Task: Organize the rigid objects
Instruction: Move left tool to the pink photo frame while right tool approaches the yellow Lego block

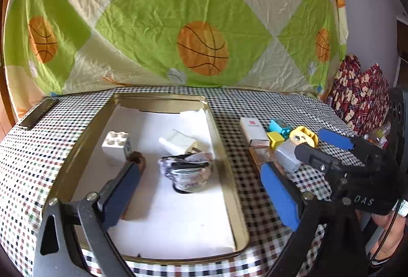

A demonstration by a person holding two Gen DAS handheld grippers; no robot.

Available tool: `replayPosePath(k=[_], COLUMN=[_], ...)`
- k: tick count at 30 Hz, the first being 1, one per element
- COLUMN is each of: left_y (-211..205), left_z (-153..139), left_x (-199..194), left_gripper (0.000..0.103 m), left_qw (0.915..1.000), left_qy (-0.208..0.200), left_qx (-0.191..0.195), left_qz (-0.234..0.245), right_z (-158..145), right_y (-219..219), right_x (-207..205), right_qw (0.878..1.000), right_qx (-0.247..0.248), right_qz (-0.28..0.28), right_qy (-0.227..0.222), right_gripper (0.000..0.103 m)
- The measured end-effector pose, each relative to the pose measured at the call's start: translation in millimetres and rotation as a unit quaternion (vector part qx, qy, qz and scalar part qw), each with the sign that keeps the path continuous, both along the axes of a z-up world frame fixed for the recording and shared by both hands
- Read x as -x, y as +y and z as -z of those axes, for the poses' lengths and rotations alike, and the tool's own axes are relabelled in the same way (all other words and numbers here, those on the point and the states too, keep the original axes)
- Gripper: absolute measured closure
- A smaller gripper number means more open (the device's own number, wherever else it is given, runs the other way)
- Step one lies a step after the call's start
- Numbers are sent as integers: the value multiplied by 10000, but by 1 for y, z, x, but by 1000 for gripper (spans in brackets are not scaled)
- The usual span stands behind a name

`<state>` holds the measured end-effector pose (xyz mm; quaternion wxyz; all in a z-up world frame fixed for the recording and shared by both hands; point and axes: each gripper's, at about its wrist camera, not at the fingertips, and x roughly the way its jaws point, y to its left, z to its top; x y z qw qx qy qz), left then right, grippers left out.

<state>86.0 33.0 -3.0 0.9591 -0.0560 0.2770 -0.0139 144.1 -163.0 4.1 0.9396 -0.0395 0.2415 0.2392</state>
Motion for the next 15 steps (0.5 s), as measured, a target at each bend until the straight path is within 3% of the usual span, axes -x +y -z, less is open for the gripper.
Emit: replayPosePath(k=[6, 11, 15], left_y=[-48, -85, -105], left_z=[6, 10, 15], left_x=[-16, -29, -44], left_gripper=[6, 6, 14], left_qw=[9992, 9975, 9953], left_qy=[158, 238, 419], left_qx=[-95, -385, -475], left_qz=[364, 549, 735], right_z=[-2, 5, 12], right_y=[-59, -77, -88], right_x=[-14, -23, -30], right_qw=[9970, 9950, 9933], right_qx=[-262, -276, -274], right_qz=[732, 951, 1106], right_qy=[21, 125, 206], right_gripper=[22, 21, 21])
